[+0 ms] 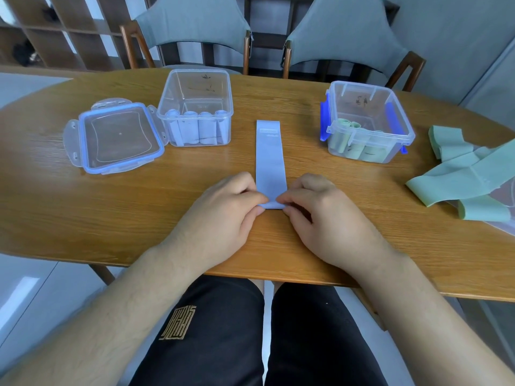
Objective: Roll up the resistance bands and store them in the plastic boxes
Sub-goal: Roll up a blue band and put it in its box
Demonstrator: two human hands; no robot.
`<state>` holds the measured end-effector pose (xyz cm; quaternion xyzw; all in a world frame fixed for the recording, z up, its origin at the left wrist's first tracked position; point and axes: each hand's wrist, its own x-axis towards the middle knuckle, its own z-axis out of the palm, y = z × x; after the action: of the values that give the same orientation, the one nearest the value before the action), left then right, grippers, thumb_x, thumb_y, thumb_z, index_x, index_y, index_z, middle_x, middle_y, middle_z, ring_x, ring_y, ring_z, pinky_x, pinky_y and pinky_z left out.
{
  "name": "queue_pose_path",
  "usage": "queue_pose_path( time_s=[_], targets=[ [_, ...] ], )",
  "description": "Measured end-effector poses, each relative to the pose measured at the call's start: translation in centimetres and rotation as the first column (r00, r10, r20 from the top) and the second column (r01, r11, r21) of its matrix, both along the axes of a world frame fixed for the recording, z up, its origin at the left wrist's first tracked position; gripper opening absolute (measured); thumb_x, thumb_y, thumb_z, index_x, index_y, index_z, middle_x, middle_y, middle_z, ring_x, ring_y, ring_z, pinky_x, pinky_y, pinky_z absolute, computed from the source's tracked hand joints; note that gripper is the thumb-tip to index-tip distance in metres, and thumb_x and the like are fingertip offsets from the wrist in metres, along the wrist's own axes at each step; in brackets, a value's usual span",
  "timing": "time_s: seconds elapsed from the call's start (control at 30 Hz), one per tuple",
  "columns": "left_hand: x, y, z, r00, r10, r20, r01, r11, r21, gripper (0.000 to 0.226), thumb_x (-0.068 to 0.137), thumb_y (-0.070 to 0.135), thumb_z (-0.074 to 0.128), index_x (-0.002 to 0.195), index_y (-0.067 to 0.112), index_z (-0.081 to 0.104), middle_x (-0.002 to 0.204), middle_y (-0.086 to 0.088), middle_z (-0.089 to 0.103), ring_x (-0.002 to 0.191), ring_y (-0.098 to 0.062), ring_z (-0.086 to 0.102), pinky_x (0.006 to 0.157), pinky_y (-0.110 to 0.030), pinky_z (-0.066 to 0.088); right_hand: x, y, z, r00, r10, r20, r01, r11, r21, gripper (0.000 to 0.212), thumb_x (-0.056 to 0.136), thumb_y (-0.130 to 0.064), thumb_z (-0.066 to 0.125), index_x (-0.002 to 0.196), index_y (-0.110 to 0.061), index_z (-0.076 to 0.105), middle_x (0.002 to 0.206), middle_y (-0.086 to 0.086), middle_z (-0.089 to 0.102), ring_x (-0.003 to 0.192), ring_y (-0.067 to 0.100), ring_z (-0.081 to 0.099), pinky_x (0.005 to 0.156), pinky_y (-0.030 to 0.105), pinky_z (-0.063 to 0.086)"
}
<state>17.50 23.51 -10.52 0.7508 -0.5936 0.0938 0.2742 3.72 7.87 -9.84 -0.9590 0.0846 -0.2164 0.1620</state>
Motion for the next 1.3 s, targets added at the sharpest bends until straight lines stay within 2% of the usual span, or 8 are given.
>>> queue_pose_path(
  time_s=[0.17,0.33,0.5,0.6,0.73,0.97,1.13,1.3],
  targets=[
    [0.4,-0.4,0.6,1.0,0.017,0.02,-0.017,1.0,0.003,0.013,0.098,0.018,0.059,0.104,0.017,0.071,0.089,0.006,0.061,0.087,-0.017,0.057,0.079,-0.039,0.05,0.6,-0.5,0.3,1.0,0.014,0.01,-0.014,1.0,-0.002,0.014,0.094,-0.007,0.061,0.101,-0.014,0.072,0.096,-0.002,0.066,0.096,0.017,0.06,0.086,0.024,0.045],
    [0.8,-0.7,0.6,0.999,0.022,-0.023,-0.022,1.0,0.021,0.016,0.097,0.02,0.061,0.106,0.014,0.073,0.1,0.007,0.057,0.096,-0.012,0.054,0.088,-0.028,0.046,1.0,-0.1,-0.1,0.995,-0.056,0.078,0.058,0.998,-0.013,0.016,0.092,-0.002,0.062,0.1,-0.008,0.075,0.101,0.005,0.058,0.093,0.021,0.058,0.083,0.025,0.046],
    [1.1,-1.5,0.7,0.995,0.05,-0.084,-0.047,0.998,0.035,0.018,0.1,0.016,0.057,0.108,0.014,0.073,0.093,0.003,0.058,0.091,-0.015,0.053,0.079,-0.031,0.046,1.7,-0.2,0.2,0.997,-0.055,0.051,0.056,0.998,-0.005,0.018,0.094,-0.004,0.059,0.105,-0.011,0.071,0.099,0.004,0.068,0.094,0.024,0.064,0.079,0.039,0.053],
    [1.2,-1.5,0.7,0.996,0.046,-0.081,-0.043,0.998,0.034,0.015,0.1,0.016,0.054,0.103,0.016,0.069,0.094,0.005,0.059,0.093,-0.013,0.053,0.082,-0.031,0.046,1.4,-0.4,0.2,0.999,-0.031,0.012,0.031,0.999,-0.016,0.013,0.092,-0.011,0.062,0.102,-0.013,0.07,0.098,-0.001,0.067,0.095,0.02,0.061,0.082,0.032,0.051],
    [1.4,-1.6,0.6,0.995,0.057,-0.087,-0.055,0.998,0.028,0.014,0.096,0.021,0.063,0.106,0.016,0.071,0.102,0.007,0.055,0.098,-0.009,0.051,0.088,-0.022,0.043,1.7,-0.6,-0.1,0.997,-0.064,0.043,0.065,0.998,-0.025,0.016,0.09,-0.005,0.066,0.103,-0.011,0.074,0.103,0.003,0.06,0.099,0.019,0.056,0.085,0.023,0.043],
    [2.4,-2.6,0.8,0.996,0.061,-0.07,-0.06,0.998,0.014,0.012,0.098,0.017,0.059,0.102,0.016,0.07,0.094,0.006,0.062,0.093,-0.017,0.058,0.08,-0.038,0.05,3.2,-1.4,1.0,0.998,-0.059,0.003,0.059,0.998,0.018,0.019,0.091,-0.006,0.058,0.1,-0.015,0.071,0.097,-0.001,0.069,0.094,0.02,0.062,0.08,0.036,0.052],
    [3.1,-3.0,0.6,0.996,0.055,-0.071,-0.052,0.998,0.037,0.018,0.094,0.025,0.065,0.107,0.014,0.072,0.104,0.007,0.056,0.101,-0.011,0.052,0.091,-0.026,0.044,3.4,-1.8,0.4,0.998,-0.068,0.002,0.068,0.998,-0.002,0.021,0.087,-0.005,0.065,0.105,-0.01,0.074,0.103,0.001,0.061,0.1,0.019,0.057,0.087,0.023,0.044],
    [4.3,-3.9,0.8,0.994,0.03,-0.105,-0.022,0.997,0.078,0.021,0.096,0.023,0.064,0.113,0.016,0.073,0.096,0.006,0.055,0.092,-0.011,0.054,0.084,-0.03,0.047,4.3,-2.6,0.9,0.996,-0.086,-0.028,0.086,0.996,0.022,0.019,0.091,-0.012,0.065,0.108,-0.015,0.072,0.102,0.0,0.066,0.096,0.02,0.06,0.083,0.033,0.05]
  ],
)
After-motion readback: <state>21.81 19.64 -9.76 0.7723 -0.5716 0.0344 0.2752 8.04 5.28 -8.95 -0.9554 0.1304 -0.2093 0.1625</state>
